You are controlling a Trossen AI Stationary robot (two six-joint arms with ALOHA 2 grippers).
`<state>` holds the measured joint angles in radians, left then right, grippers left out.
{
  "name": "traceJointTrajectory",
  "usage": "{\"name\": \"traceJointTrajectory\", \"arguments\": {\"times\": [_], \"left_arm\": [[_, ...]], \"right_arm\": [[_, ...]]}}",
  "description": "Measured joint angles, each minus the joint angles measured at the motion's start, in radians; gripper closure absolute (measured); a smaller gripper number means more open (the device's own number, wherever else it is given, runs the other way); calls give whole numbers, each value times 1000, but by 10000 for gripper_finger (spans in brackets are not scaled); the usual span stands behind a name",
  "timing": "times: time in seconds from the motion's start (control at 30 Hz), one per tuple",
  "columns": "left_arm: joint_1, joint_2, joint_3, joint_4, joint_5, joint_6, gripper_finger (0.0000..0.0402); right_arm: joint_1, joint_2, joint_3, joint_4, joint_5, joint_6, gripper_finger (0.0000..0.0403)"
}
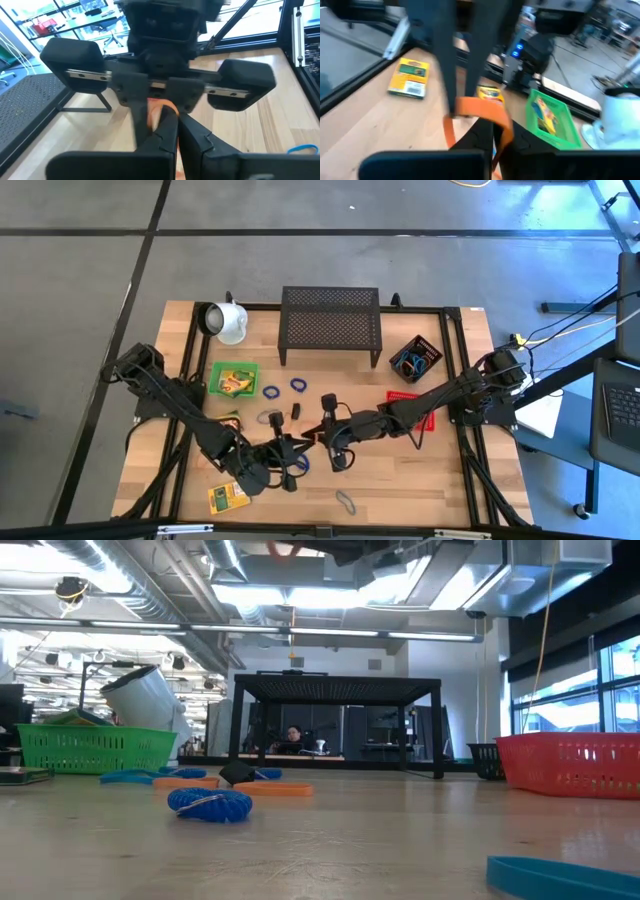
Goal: Pick & Place Office Desk Supplies
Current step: Put the orange rubber band into the black bin
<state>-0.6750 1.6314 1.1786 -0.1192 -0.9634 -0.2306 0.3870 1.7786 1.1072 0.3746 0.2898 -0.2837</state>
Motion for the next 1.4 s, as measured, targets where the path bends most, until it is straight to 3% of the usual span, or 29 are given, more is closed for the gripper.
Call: {"name": "traceJointTrajectory", "arguments": {"times": [0.13,0.37,0.5,0.6,0.73,1.0,1.2,1.4], "left_arm": [[0,0,0,-7,0,0,382],[-6,0,0,-34,-7,-2,311],[-6,0,0,-84,-20,-6,271],[-6,0,0,-137,-29,-64,253],[-6,0,0,-209,-6,-175,247],[-6,0,0,-299,75,-332,256],[-6,0,0,-304,85,-351,258],[-6,0,0,-304,95,-360,258]], "right_arm": [[-6,0,0,-1,60,37,396],[-34,-21,0,-52,81,178,397],[-36,-67,0,-160,213,271,399],[-36,-123,0,-294,306,357,397],[-43,-207,0,-539,356,507,397],[-83,-352,1,-1115,341,930,396],[-147,-375,-1,-1516,365,1250,396],[-282,-371,-99,-1644,338,1320,396]]}}
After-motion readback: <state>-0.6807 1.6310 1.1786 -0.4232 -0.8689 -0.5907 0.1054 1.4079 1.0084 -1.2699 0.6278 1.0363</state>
